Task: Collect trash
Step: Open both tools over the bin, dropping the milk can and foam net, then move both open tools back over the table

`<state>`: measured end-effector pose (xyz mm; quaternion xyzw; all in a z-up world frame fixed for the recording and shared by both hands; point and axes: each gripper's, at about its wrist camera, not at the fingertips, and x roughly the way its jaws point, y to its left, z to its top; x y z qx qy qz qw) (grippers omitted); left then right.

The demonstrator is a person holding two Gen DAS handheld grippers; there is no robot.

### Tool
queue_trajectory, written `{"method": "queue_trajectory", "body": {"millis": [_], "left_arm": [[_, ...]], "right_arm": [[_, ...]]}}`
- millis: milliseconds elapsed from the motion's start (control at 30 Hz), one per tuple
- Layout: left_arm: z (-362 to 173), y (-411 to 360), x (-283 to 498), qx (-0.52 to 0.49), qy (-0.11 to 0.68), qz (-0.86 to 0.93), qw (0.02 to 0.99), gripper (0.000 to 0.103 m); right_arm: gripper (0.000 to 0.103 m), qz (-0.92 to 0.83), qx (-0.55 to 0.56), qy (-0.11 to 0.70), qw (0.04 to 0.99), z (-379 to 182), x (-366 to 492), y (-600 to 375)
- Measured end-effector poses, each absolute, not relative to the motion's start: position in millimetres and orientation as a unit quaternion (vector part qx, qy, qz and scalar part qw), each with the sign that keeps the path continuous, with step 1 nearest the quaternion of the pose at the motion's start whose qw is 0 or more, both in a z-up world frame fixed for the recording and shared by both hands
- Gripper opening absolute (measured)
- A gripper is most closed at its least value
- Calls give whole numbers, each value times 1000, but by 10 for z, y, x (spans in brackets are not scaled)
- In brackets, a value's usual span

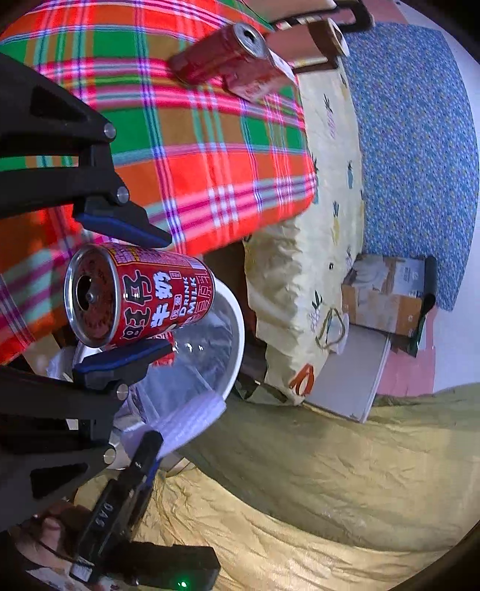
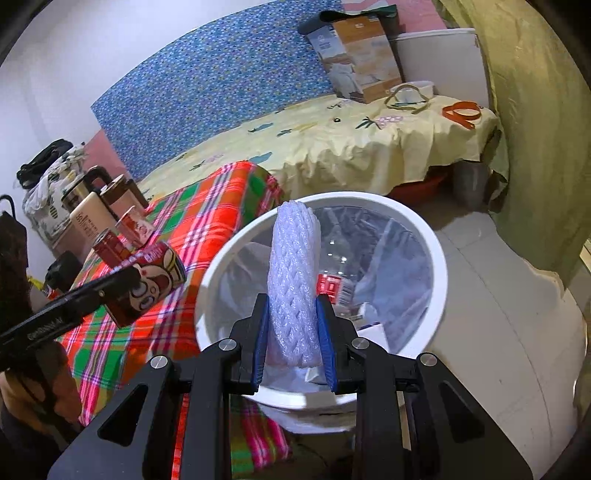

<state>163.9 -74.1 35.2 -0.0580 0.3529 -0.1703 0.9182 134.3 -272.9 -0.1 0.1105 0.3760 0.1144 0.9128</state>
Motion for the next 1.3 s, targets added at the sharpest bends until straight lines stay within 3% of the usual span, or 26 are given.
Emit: {"method": "queue_trajectory", "body": {"millis": [633,733,900,1300], "left_arm": [[87,-1251,1973,-43,389,-219,894,53],[107,-1257,1958,-40,385,-220,896,53],[172,-1192,1887,-47,377,-219,899,53],[293,-807,1539,-62,349,-191,915,53]], "right_arm": [[30,63,102,416,901,-186,1495,-2912],[36,63,104,413,903,-174,1473,-2919],[54,66,101,403,907,-114,1449,-2884],[54,105,92,372,918,116,1278,-2671]]}}
